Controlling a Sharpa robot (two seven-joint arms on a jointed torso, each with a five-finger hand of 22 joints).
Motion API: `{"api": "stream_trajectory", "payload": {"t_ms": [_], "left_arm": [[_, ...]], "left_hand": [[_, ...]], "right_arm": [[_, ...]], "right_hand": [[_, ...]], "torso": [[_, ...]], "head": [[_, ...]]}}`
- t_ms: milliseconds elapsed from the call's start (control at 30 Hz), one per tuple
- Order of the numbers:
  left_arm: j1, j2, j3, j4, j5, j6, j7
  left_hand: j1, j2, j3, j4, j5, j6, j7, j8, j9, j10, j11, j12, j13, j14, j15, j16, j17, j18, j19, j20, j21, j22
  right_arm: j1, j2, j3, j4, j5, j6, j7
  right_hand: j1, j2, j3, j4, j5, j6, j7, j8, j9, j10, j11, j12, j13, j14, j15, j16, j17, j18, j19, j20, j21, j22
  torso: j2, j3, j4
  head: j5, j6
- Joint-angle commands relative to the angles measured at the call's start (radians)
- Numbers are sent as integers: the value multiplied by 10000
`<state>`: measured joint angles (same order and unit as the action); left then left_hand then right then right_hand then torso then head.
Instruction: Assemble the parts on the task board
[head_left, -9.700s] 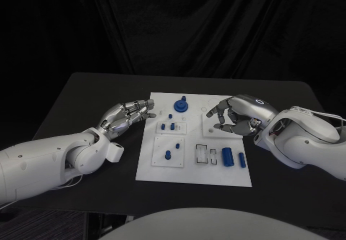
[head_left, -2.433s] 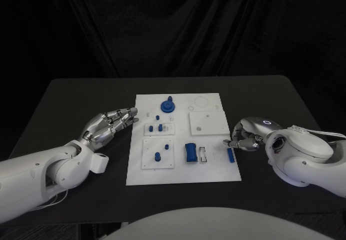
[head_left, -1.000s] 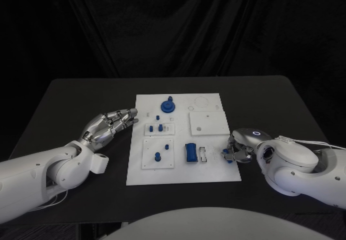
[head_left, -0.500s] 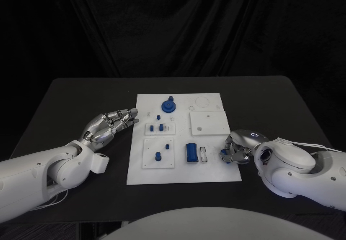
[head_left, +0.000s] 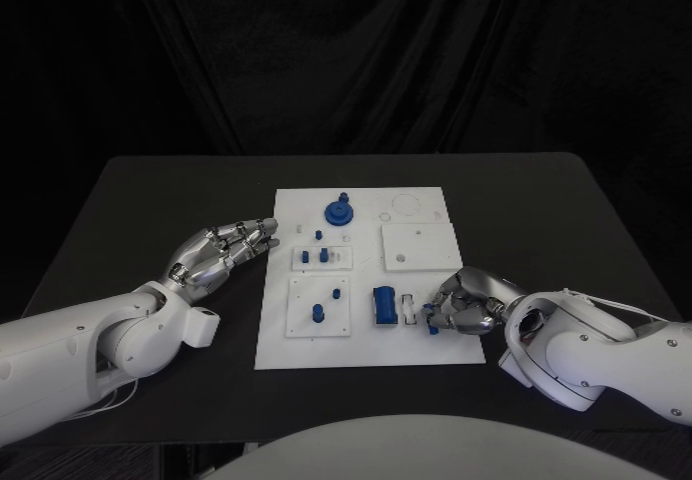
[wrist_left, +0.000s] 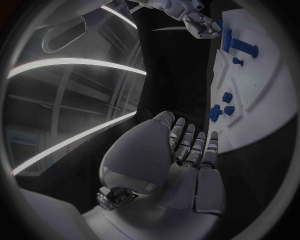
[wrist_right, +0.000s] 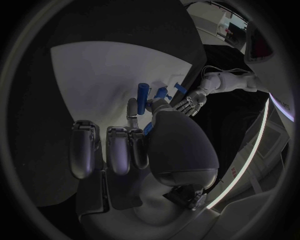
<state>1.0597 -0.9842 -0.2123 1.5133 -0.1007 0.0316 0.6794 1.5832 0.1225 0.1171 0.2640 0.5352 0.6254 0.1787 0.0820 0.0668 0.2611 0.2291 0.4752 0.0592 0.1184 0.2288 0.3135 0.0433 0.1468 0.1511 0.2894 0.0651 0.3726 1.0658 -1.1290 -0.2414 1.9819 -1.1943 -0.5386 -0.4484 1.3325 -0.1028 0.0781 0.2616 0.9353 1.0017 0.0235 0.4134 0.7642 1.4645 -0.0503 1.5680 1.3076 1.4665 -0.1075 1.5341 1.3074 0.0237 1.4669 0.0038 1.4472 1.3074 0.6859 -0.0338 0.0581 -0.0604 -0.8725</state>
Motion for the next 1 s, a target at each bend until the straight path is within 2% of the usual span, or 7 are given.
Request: {"api": "stream_trajectory", "payload": {"t_ms": [33, 200, 433, 533, 733, 1000], "left_arm": [[-15, 29, 8, 5, 26, 171, 677], [-18, 39, 8, -2, 26, 181, 673], [-24, 62, 8, -12, 26, 199, 657], [-29, 73, 8, -13, 26, 206, 655], [-40, 61, 8, 3, 26, 215, 655], [-49, 49, 8, 12, 26, 211, 650]], "left_hand": [[79, -4, 61, -10, 69, 33, 370, 65, 6, 7, 63, 43, 10, 23, 64, 46, 16, -208, 77, 11, 57, 13], [79, -4, 61, -10, 69, 33, 370, 65, 6, 7, 63, 43, 10, 23, 64, 46, 16, -208, 77, 11, 57, 13], [85, -1, 76, -16, 77, 36, 373, 66, 6, 9, 71, 48, 11, 20, 70, 43, 15, -214, 72, 11, 55, -4], [85, -1, 76, -16, 77, 36, 373, 66, 6, 9, 71, 48, 11, 20, 70, 43, 15, -214, 72, 11, 55, -4], [89, 0, 87, -20, 82, 21, 376, 64, 4, 3, 76, 39, 10, 18, 74, 41, 14, -219, 66, 11, 52, -18], [89, 0, 87, -20, 82, 21, 376, 64, 4, 3, 76, 39, 10, 18, 74, 41, 14, -219, 66, 11, 52, -18]], "right_arm": [[-1, 68, 11, 39, 1385, -1101, 939], [3, 210, 19, -41, 1597, -1381, 1145], [4, 394, 26, -229, 1557, -1639, 1185], [4, 509, 26, -357, 1313, -1572, 934], [0, 677, 21, -510, 808, -1305, 453], [-2, 764, 18, -604, 375, -804, -69]], "right_hand": [[-100, 61, 608, -538, -49, -37, -74, 42, 19, 1063, -48, 28, 2632, 907, -56, 19, 1893, 77, 563, -57, 45, 2222], [-186, 61, 635, -497, -186, -55, -83, 62, 32, 1063, -55, 28, 2632, 907, -61, 20, 1888, 77, 565, -60, 52, 2222], [-262, 76, 668, -451, -347, -77, -88, 73, 39, 1063, -60, 28, 2632, 909, -65, 30, 1904, 72, 574, -64, 77, 2229], [-353, 73, 680, -392, -525, -127, -80, 60, 31, 1063, -55, 28, 2632, 903, -63, 18, 1875, 80, 560, -63, 51, 2218], [-457, 40, 667, -326, -693, -159, -73, 47, 17, 1063, -46, 28, 2632, 897, -55, 8, 1849, 83, 553, -58, 43, 2213], [-563, 17, 651, -243, -957, -166, -72, 32, -9, 1063, -43, 28, 2632, 889, -51, -7, 1814, 89, 541, -52, 23, 2204]], "torso": [[22, -8, 20], [23, -9, 1], [32, -7, 25], [26, -14, 4], [28, -13, 21], [18, -17, 12]], "head": [[-34, -1], [-20, -1], [-48, -1], [-31, -1], [-21, -1], [-14, -1]]}}
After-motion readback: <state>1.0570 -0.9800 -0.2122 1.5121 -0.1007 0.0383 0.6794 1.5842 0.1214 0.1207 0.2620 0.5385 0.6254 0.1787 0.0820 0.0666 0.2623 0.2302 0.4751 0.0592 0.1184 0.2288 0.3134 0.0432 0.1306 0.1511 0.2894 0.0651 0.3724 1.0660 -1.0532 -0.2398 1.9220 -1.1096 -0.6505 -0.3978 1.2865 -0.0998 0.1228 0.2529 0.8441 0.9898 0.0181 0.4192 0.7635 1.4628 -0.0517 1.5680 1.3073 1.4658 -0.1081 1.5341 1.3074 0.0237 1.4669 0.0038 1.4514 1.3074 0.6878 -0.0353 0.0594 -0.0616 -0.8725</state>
